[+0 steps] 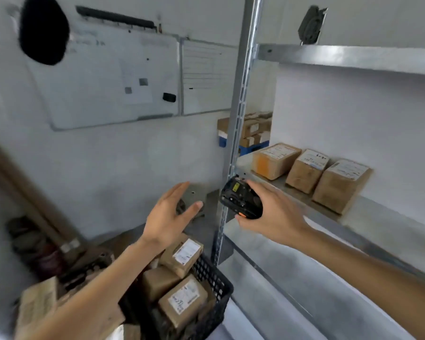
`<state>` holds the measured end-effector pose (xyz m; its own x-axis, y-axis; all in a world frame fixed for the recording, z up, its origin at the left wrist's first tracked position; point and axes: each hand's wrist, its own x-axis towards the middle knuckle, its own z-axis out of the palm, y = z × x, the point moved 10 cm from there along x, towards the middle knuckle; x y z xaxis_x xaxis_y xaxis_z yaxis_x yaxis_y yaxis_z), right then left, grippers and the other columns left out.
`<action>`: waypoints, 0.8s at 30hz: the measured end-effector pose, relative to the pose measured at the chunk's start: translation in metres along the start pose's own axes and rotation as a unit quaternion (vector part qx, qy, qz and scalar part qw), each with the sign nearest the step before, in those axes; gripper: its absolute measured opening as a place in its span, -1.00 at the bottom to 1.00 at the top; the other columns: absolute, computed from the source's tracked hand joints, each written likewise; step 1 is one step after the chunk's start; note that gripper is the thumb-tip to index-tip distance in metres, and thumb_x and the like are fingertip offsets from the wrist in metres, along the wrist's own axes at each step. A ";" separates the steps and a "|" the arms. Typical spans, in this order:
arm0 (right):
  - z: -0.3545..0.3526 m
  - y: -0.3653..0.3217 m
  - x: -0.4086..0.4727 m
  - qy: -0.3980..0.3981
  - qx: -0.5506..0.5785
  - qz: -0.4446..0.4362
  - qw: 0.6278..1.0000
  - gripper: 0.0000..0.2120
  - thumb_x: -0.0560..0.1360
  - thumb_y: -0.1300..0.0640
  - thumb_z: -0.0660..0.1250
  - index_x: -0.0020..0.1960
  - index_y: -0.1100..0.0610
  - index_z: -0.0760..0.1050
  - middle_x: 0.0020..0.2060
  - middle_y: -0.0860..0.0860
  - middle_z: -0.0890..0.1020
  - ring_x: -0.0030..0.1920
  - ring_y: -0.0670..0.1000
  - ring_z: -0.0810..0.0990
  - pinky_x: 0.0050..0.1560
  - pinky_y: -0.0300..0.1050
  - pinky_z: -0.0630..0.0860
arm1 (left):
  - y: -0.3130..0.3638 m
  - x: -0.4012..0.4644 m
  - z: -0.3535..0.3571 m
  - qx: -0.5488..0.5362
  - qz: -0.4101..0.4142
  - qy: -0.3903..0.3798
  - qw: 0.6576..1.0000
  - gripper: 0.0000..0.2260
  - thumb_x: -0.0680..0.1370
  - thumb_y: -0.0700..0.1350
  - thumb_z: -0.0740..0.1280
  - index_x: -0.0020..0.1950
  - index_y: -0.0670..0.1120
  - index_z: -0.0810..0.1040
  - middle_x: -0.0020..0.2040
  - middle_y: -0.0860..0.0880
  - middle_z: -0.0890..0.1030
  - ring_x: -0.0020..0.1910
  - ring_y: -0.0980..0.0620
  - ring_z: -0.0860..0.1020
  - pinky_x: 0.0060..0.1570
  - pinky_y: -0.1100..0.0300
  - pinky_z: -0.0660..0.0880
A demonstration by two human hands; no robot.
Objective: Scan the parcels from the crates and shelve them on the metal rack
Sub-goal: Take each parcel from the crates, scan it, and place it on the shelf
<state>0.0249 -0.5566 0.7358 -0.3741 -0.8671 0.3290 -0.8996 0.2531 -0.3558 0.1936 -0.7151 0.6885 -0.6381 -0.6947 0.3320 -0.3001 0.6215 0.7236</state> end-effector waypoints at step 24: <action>0.453 0.170 0.047 -0.268 0.093 0.090 0.955 -0.54 0.35 -0.30 0.47 0.15 -0.14 0.47 -0.05 -0.23 0.64 -0.04 -0.16 0.62 -0.08 -0.08 0.64 | -0.396 -0.048 0.200 -0.025 -0.378 0.016 0.925 -0.54 0.62 0.08 0.34 0.51 0.02 0.43 0.29 0.15 0.56 0.30 0.12 0.49 0.18 0.24 0.36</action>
<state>-0.0439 -0.7485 0.2945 -0.3048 -0.9246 -0.2285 -0.7579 0.3807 -0.5297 0.2009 -0.8555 0.2648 -0.2372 -0.9348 -0.2643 -0.6184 -0.0645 0.7832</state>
